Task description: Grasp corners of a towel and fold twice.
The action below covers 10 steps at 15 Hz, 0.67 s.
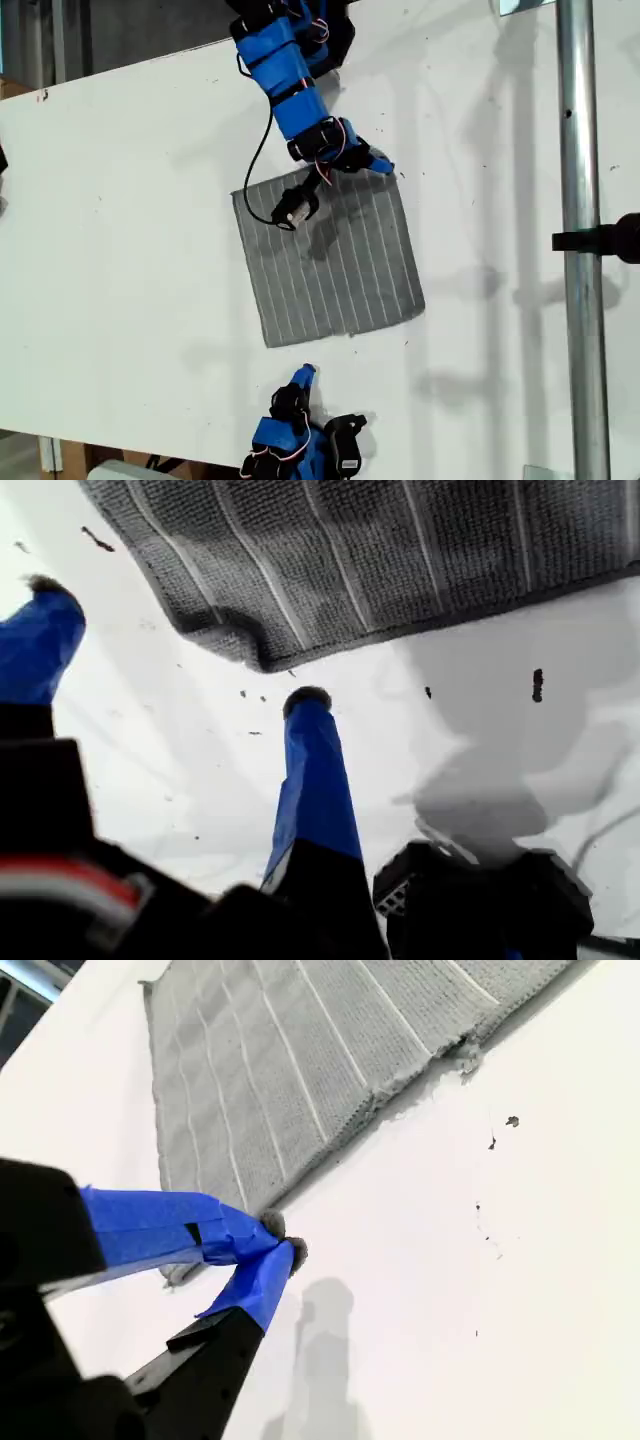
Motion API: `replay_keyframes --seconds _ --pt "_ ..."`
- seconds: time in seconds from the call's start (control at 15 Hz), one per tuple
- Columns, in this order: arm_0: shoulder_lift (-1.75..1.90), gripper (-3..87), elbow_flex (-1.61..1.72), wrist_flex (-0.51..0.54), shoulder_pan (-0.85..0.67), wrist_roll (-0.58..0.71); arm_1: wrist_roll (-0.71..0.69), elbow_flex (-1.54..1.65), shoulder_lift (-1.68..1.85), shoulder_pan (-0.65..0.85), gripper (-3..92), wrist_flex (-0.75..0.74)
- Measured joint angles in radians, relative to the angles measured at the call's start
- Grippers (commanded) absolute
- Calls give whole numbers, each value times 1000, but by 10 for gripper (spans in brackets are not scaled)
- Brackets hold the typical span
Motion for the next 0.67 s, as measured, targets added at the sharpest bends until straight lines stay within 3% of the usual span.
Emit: replay_keyframes --seconds 0.2,0.27,0.67 --pt "0 -29 0 0 0 0 6 15 -133 26 233 -100" --pt "0 -29 0 0 0 0 8 29 -149 40 70 -124" --pt "0 -30 0 -21 6 -60 20 48 -143 64 -2 -206"
